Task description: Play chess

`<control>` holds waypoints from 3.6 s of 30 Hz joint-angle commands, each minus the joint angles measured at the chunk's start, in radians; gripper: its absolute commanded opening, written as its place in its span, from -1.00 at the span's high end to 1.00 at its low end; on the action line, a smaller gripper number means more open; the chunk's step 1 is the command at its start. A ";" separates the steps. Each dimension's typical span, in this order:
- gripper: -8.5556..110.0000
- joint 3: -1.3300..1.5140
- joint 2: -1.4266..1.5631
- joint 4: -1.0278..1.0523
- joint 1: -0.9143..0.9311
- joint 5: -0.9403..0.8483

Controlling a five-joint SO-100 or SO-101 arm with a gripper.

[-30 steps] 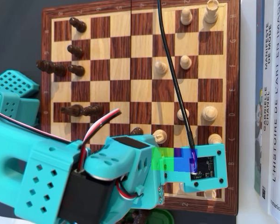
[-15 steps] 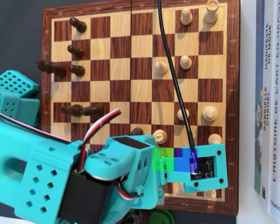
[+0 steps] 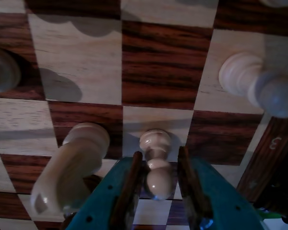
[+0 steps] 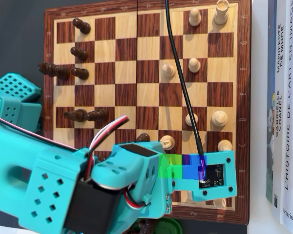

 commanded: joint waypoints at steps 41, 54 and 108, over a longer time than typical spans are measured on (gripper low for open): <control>0.58 -0.072 0.064 0.041 0.002 -0.005; 0.57 -0.031 0.233 0.046 -0.006 0.006; 0.57 1.396 1.957 -1.167 -0.261 0.304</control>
